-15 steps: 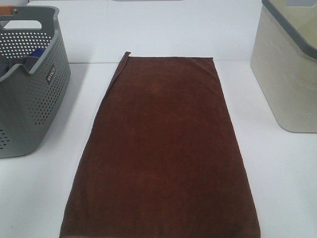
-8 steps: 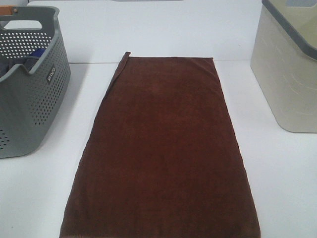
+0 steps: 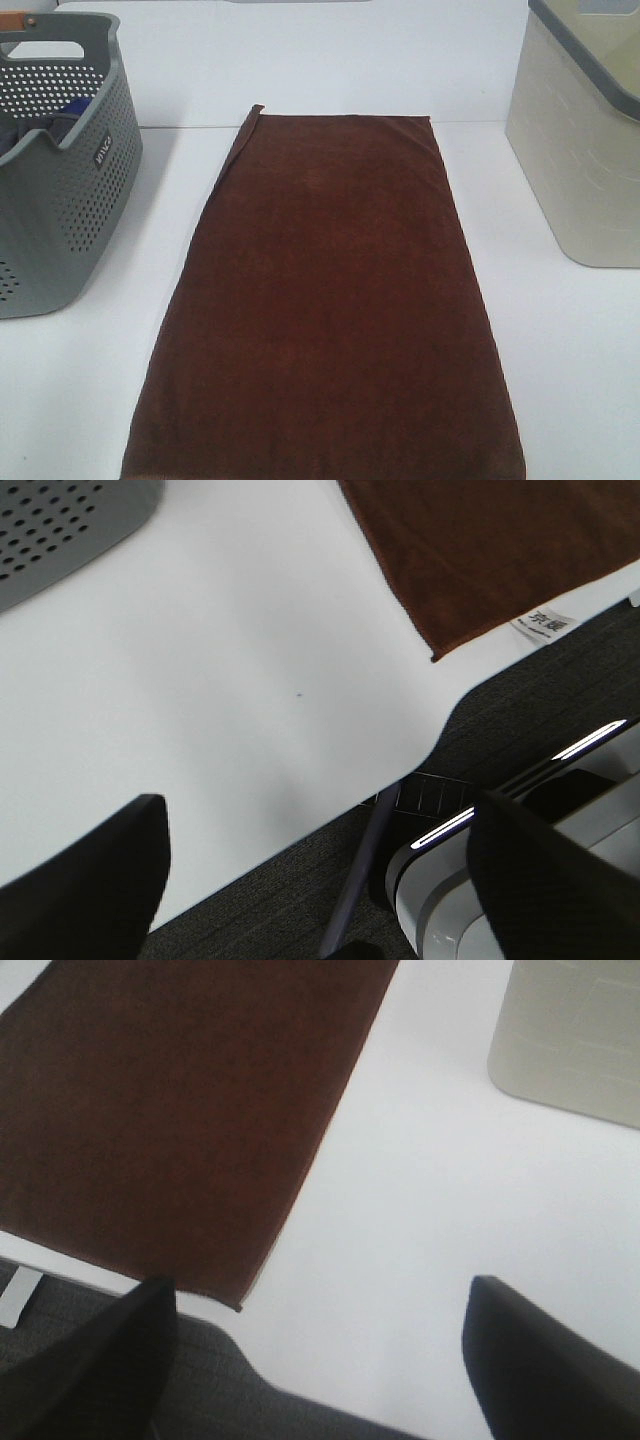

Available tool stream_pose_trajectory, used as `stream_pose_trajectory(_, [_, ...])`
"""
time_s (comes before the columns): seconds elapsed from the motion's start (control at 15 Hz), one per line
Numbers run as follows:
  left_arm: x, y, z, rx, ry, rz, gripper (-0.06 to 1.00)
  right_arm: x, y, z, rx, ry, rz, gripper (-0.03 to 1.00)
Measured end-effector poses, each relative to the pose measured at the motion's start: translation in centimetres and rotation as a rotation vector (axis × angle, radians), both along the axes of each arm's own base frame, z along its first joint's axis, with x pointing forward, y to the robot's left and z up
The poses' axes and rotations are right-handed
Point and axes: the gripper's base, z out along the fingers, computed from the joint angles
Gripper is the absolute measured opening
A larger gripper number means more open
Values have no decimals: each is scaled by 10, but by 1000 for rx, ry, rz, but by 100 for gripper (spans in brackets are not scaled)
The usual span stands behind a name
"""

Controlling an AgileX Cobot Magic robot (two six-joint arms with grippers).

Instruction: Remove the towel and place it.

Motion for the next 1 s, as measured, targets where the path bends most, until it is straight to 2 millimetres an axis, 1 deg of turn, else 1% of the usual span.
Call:
stream_pose_trajectory(0.2, [0,-1,0,-3,-1,-23,78,-15,-3,1,15,-100,11,75])
stream_pose_trajectory(0.6, [0,-1,0,-5,-2,-17,78,-17,-4,1,18,-114,11,75])
stream_pose_trajectory(0.67, [-2,3,2,-14,-23,31,78,-17,-4,1,18,-114,11,75])
stream_pose_trajectory(0.8, [-13,14,9,-45,-124,135,78,-17,-4,1,19,-114,8,75])
stream_pose_trajectory(1.0, [-49,26,19,-95,-372,272,78,-17,-3,1,18,-114,-99,75])
